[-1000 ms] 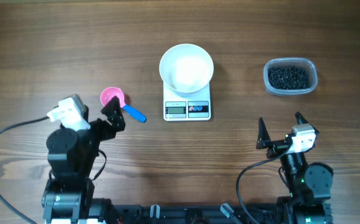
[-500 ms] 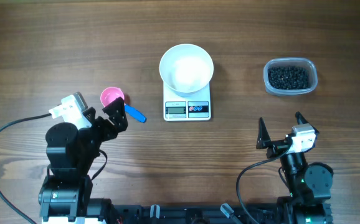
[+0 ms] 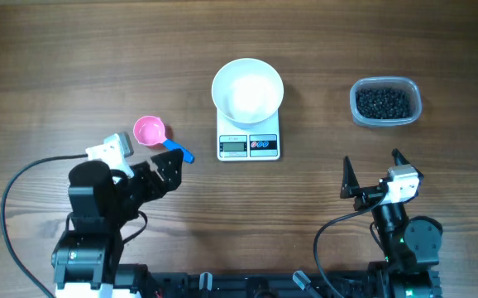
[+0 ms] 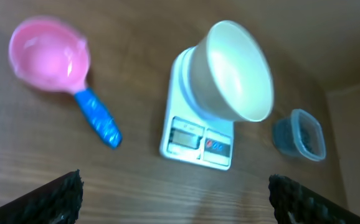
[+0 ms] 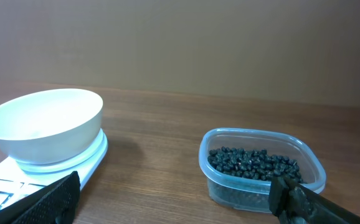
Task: Scoop item into bowl and weigh 150g on scale
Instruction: 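Reach the left gripper down to the pink scoop's blue handle and grasp it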
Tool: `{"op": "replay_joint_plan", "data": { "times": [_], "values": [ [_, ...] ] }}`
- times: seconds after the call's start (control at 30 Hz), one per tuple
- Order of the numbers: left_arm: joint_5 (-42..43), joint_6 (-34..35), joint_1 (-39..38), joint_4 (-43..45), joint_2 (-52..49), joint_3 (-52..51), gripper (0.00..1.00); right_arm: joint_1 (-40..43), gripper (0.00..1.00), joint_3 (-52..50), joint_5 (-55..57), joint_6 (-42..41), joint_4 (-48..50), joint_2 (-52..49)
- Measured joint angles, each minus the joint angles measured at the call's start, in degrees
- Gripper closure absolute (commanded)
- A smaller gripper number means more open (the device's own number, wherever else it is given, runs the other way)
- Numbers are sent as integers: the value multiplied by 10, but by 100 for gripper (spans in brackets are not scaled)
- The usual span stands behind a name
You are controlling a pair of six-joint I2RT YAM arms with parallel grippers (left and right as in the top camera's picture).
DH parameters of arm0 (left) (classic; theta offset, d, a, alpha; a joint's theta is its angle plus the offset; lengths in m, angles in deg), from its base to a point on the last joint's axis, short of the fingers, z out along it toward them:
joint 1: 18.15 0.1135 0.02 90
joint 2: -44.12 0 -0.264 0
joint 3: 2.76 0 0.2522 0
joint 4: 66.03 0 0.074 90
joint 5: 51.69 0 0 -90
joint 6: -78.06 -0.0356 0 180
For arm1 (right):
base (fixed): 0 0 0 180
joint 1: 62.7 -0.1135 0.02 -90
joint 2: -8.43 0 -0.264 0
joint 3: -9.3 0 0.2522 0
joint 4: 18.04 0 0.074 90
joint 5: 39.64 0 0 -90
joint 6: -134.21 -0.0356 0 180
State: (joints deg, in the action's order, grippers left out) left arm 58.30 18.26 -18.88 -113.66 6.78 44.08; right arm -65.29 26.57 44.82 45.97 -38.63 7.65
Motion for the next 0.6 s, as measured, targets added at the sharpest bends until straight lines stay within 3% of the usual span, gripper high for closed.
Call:
{"op": "replay_joint_plan", "data": {
  "times": [0.17,0.3,0.47,0.6],
  "values": [
    [-21,84,0,-7,-67,0,1,0,0,0,0,0,0,0],
    [-30,149,0,-1,-169,0,12,0,0,0,0,0,0,0],
    [-37,172,0,33,-285,0,20,0,0,0,0,0,0,0],
    [-38,171,0,120,-350,-3,20,0,0,0,0,0,0,0]
  ]
}}
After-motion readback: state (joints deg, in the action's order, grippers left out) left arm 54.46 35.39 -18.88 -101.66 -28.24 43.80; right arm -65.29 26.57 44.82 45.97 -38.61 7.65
